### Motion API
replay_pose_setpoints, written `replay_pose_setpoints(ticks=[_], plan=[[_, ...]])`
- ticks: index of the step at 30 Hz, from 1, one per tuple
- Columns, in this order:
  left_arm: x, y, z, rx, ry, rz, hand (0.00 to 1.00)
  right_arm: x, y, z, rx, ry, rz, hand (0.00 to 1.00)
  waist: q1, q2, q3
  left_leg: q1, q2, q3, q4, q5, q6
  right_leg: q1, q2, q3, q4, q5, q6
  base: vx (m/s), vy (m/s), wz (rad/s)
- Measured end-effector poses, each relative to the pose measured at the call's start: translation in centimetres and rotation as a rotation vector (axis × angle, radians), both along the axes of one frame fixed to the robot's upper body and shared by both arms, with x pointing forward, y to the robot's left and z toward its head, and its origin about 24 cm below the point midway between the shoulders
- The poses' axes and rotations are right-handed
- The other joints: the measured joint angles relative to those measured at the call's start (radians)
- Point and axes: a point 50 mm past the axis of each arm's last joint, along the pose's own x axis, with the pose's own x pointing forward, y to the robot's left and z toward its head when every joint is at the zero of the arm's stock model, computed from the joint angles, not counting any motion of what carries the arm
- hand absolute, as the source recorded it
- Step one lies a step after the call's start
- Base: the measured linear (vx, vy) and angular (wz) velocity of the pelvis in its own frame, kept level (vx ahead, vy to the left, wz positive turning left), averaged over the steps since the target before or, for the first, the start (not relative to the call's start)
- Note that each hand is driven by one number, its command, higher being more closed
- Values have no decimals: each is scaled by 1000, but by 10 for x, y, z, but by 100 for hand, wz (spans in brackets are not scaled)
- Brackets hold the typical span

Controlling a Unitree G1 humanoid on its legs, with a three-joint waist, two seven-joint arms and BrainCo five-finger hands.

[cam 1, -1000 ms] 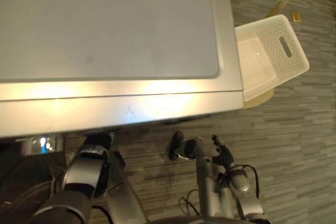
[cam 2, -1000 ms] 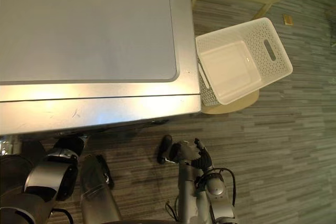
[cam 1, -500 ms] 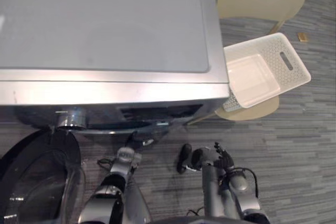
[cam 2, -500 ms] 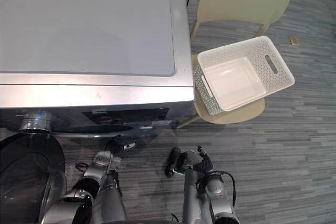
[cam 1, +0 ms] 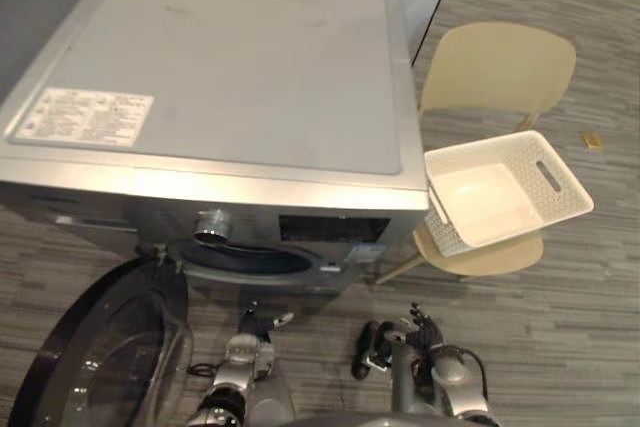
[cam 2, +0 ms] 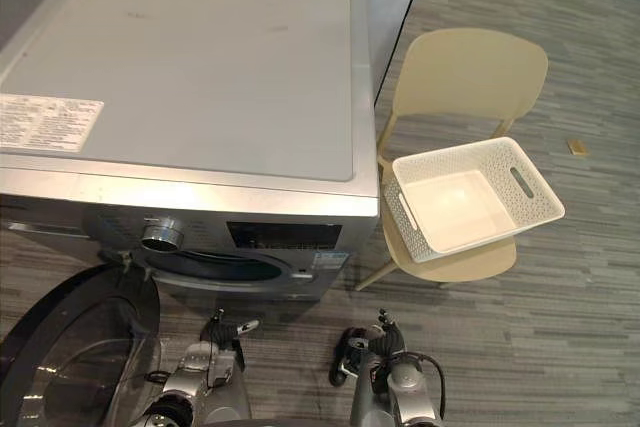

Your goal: Pick up the laundry basket with both hands and put the clothes into the washing machine.

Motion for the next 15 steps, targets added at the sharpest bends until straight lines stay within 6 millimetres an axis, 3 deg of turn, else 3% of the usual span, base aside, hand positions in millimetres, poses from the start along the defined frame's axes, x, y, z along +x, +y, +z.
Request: replay_pose_setpoints(ticks=[10, 15], plan=[[-51, 4, -23, -51, 136, 87, 0, -37, -22, -29, -21, 219, -12, 0, -6, 37, -101, 263, -118, 67, -447, 185, 11, 247, 21, -36, -416, 166, 41, 80, 16, 9], [-82, 15, -31, -77, 193, 212, 0, -59, -33, -38, 22, 298, -121, 0, -9, 35, -136, 418, -181, 76, -666, 268, 24, 414, 37, -74, -644, 260, 72, 161, 72, 16]])
